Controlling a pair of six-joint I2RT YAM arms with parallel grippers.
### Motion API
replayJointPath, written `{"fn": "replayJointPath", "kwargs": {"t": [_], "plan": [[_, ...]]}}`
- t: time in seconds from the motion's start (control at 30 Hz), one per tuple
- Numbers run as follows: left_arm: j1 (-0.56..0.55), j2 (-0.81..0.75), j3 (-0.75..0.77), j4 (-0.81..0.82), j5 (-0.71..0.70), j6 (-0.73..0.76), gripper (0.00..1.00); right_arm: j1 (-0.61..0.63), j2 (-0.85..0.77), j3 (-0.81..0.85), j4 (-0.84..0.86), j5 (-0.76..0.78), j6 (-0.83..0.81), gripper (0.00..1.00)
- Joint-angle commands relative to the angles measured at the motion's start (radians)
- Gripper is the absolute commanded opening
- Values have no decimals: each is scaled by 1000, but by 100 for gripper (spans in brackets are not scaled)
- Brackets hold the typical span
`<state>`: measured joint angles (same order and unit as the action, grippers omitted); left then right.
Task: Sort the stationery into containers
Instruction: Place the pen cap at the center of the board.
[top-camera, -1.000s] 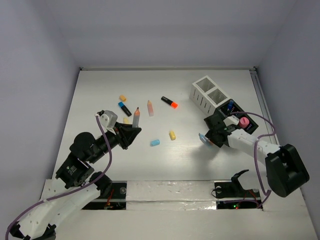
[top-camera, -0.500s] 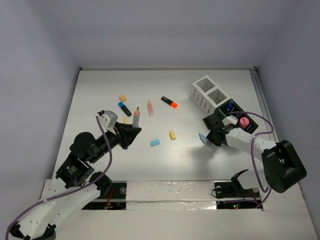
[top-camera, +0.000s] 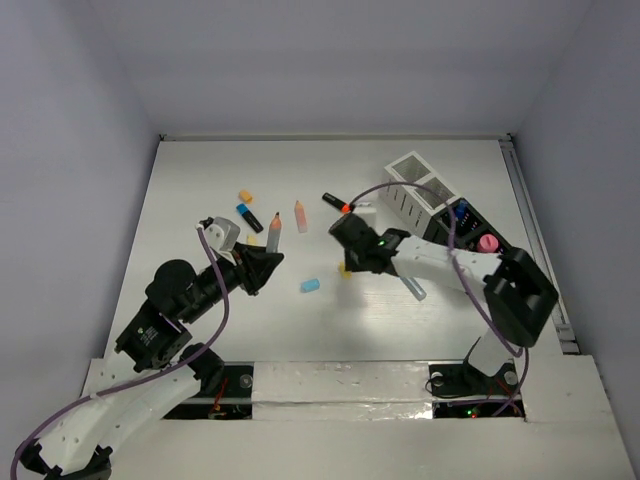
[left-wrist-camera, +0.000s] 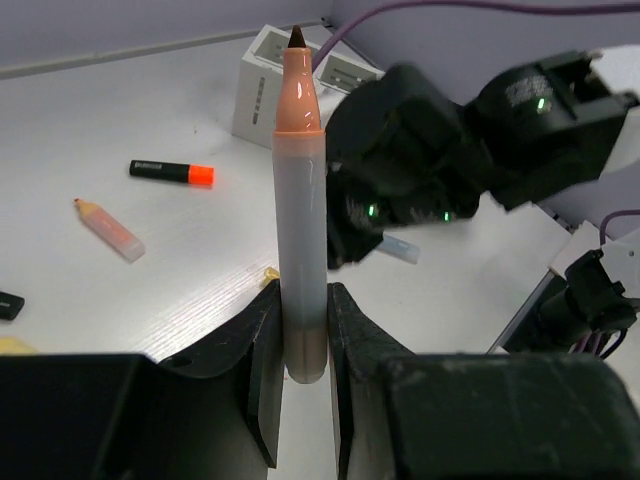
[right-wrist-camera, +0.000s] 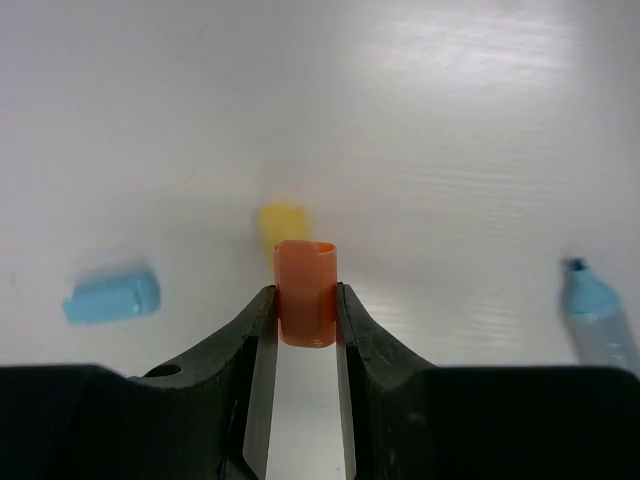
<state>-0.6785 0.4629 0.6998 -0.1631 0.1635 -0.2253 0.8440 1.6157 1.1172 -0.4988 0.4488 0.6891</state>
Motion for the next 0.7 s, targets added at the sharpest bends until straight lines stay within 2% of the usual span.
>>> {"fn": "replayJointPath", "kwargs": {"t": [0.0, 0.1, 0.23, 0.4, 0.5, 0.53, 0.63, 0.67], "plan": [[4, 8, 6, 33, -39, 10, 0, 127, 76, 41, -5, -110, -147, 17], [4, 16, 9, 28, -71, 9, 0, 194, 84, 4, 49, -209, -189, 17], [13, 14, 12, 27, -123, 11, 0, 225, 79, -68, 126, -352, -204, 20], [22, 26, 12, 24, -142, 12, 0, 236, 82, -132, 143, -380, -209, 26], [40, 40, 15, 27, -145, 11, 0, 236, 76, -166, 152, -381, -211, 37], [40, 45, 15, 27, -144, 12, 0, 236, 75, -169, 141, -366, -207, 45], [51, 52, 13, 25, -144, 7, 0, 236, 50, -171, 106, -325, -206, 57], [51, 54, 13, 27, -145, 7, 0, 236, 41, -171, 98, -315, -204, 66]]}}
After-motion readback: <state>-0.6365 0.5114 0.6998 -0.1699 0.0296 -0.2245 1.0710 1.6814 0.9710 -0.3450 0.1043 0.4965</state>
